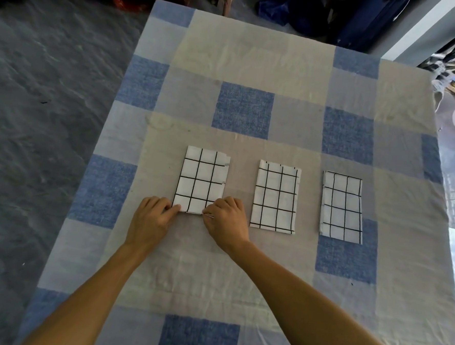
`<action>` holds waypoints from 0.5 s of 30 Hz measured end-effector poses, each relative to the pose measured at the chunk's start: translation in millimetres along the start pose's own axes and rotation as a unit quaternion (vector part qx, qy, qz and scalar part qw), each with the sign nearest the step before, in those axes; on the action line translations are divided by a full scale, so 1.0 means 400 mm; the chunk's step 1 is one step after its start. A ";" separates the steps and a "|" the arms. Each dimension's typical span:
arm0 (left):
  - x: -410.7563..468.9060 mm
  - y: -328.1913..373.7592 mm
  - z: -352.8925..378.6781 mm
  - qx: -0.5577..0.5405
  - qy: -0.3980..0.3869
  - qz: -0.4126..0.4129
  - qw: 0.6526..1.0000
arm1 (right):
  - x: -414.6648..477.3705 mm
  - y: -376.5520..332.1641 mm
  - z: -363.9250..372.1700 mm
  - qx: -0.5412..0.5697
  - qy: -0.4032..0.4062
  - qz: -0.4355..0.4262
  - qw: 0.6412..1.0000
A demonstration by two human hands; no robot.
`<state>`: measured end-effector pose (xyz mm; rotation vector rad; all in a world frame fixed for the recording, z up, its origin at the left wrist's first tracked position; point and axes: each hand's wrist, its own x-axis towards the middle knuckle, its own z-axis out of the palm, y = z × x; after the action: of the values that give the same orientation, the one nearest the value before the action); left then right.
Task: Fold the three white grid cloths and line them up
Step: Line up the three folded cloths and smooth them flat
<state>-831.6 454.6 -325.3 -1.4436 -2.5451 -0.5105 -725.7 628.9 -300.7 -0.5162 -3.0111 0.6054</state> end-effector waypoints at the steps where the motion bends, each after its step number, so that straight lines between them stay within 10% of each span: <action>1: -0.001 -0.002 -0.001 0.003 -0.002 -0.003 1.000 | -0.001 -0.005 0.000 0.004 -0.002 0.002 1.000; 15: 0.136 0.045 0.007 -0.034 -0.130 -0.082 0.988 | 0.067 0.032 -0.037 0.010 -0.099 0.038 0.994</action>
<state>-844.2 507.7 -307.1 -1.4126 -2.8956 -0.4649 -745.8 654.3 -292.8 -0.6056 -3.1778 0.7315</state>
